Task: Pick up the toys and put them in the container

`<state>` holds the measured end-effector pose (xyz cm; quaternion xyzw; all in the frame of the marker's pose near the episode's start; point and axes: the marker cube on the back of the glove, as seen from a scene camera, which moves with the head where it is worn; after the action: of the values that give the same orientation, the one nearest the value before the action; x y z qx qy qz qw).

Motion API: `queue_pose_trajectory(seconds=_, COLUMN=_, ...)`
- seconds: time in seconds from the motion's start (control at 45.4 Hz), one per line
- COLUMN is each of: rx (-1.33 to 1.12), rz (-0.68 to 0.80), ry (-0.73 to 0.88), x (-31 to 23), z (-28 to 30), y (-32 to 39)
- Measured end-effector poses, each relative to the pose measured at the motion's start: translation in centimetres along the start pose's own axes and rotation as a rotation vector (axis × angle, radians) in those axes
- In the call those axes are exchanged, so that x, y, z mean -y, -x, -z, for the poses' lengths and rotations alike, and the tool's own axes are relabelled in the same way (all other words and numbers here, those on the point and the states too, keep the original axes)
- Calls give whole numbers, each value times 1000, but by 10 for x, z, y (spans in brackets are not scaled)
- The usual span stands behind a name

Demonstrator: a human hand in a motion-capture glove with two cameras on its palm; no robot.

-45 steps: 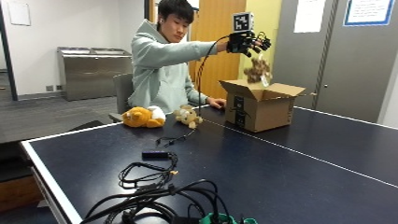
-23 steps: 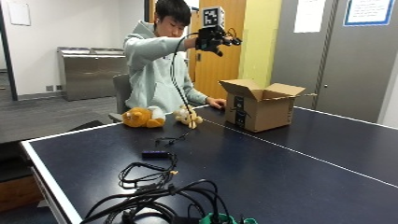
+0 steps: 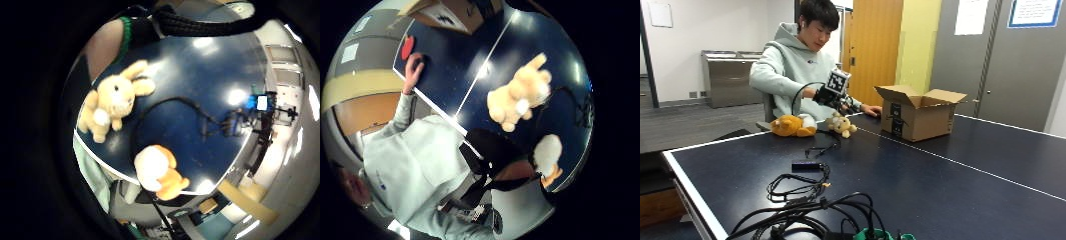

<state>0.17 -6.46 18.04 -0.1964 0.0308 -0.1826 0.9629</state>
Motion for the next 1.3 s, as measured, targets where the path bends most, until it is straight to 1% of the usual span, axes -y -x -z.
queue_pose_trajectory(seconds=0.022, rx=20, rz=-48, ry=20, x=1, z=-16, y=10)
queue_pose_trajectory(seconds=0.044, rx=8, rz=-60, ry=42, x=1, z=-33, y=21)
queue_pose_trajectory(seconds=0.11, rx=-61, rz=-9, ry=117, x=-6, z=-85, y=56)
queue_pose_trajectory(seconds=0.154, rx=-33, rz=34, ry=155, x=-8, z=-102, y=65)
queue_pose_trajectory(seconds=0.242, rx=43, rz=52, ry=133, x=-4, z=-109, y=66)
queue_pose_trajectory(seconds=0.396, rx=-13, rz=115, ry=30, x=-3, z=-116, y=94)
queue_pose_trajectory(seconds=0.485, rx=-23, rz=138, ry=20, x=-1, z=-112, y=101)
queue_pose_trajectory(seconds=0.551, rx=9, rz=151, ry=75, x=-1, z=-108, y=102)
queue_pose_trajectory(seconds=0.683, rx=77, rz=157, ry=286, x=-9, z=-94, y=101)
queue_pose_trajectory(seconds=0.749, rx=90, rz=122, ry=361, x=-18, z=-78, y=99)
queue_pose_trajectory(seconds=0.793, rx=86, rz=60, ry=373, x=-21, z=-59, y=88)
queue_pose_trajectory(seconds=0.859, rx=77, rz=-71, ry=347, x=-15, z=-21, y=55)
queue_pose_trajectory(seconds=0.925, rx=49, rz=-112, ry=307, x=-16, z=8, y=49)
queue_pose_trajectory(seconds=1.035, rx=-22, rz=-53, ry=222, x=-34, z=60, y=84)
queue_pose_trajectory(seconds=1.101, rx=-31, rz=-23, ry=172, x=-36, z=95, y=88)
queue_pose_trajectory(seconds=1.145, rx=-57, rz=64, ry=135, x=-35, z=119, y=88)
queue_pose_trajectory(seconds=1.211, rx=-127, rz=276, ry=76, x=-41, z=153, y=108)
queue_pose_trajectory(seconds=1.233, rx=-136, rz=304, ry=57, x=-41, z=163, y=115)
queue_pose_trajectory(seconds=1.255, rx=-135, rz=298, ry=37, x=-39, z=172, y=120)
queue_pose_trajectory(seconds=1.299, rx=-104, rz=227, ry=-11, x=-30, z=189, y=128)
